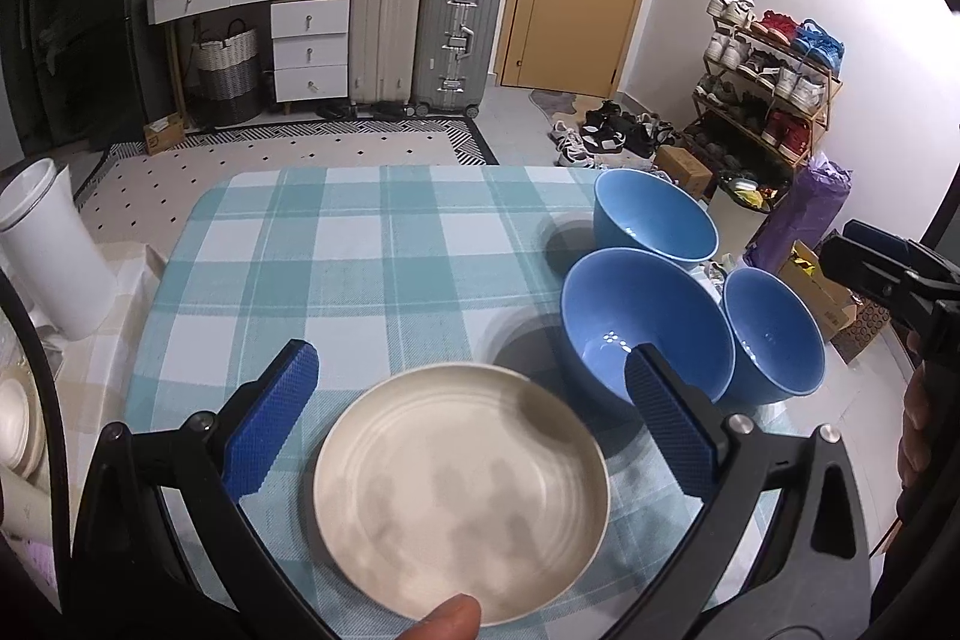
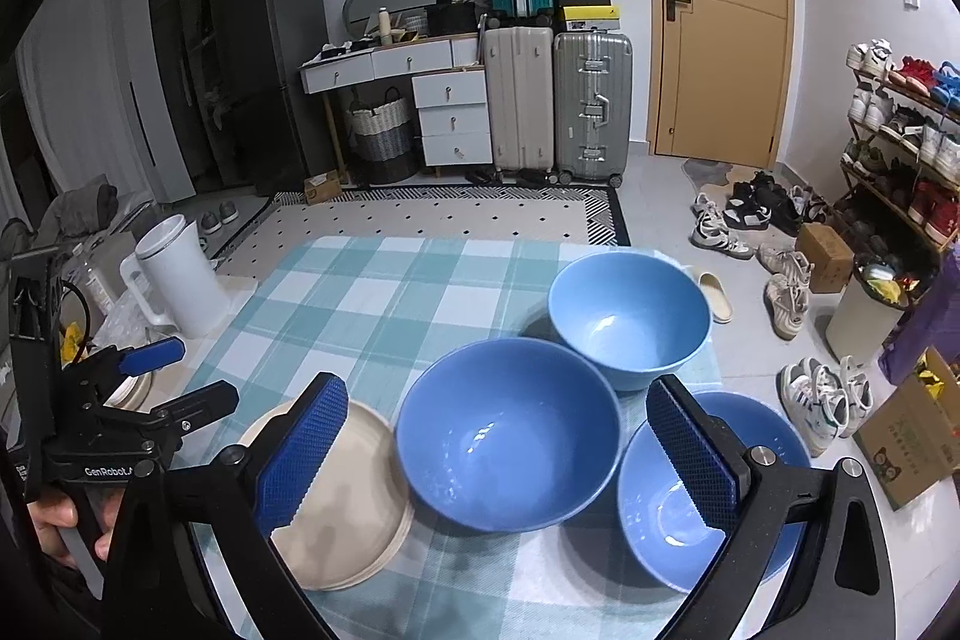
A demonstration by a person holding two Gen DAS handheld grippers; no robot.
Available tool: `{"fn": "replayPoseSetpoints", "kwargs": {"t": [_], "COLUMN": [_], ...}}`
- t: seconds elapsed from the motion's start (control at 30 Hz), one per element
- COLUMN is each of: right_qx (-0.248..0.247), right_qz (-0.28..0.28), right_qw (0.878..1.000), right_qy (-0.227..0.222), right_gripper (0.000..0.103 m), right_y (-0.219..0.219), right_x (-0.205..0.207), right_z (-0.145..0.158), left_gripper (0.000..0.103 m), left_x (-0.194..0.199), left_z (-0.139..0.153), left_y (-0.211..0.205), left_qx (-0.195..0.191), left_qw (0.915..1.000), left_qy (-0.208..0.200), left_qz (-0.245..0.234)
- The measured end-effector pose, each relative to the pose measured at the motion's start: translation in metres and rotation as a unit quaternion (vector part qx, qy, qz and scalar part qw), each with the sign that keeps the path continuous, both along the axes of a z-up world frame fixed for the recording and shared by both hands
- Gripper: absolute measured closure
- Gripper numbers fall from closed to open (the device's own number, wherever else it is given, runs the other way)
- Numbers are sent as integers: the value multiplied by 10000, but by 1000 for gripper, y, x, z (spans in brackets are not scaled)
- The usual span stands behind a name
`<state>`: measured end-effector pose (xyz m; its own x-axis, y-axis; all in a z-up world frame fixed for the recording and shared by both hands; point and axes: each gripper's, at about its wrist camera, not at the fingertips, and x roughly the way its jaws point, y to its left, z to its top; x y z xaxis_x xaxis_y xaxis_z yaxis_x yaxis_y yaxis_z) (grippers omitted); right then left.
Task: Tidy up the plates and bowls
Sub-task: 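Move both grippers forward toward the rim of the nearest blue bowl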
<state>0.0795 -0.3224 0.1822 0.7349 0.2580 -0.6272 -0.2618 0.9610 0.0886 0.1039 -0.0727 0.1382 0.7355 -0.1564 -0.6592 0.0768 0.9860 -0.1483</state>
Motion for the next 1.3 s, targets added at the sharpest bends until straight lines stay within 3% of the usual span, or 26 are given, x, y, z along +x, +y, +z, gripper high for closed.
{"fn": "replayPoseSetpoints", "kwargs": {"t": [0.8,1.3], "right_qx": [-121,-184], "right_qz": [-339,-623], "right_qw": [9993,9979], "right_qy": [-122,-5], "right_gripper": [1,1], "right_y": [-46,-88], "right_x": [37,69], "right_z": [21,16], "left_gripper": [1,1], "left_x": [64,108], "left_z": [14,6], "left_y": [-46,-84], "left_qx": [127,137], "left_qw": [9994,9983], "left_qy": [-20,144], "left_qz": [-330,-542]}}
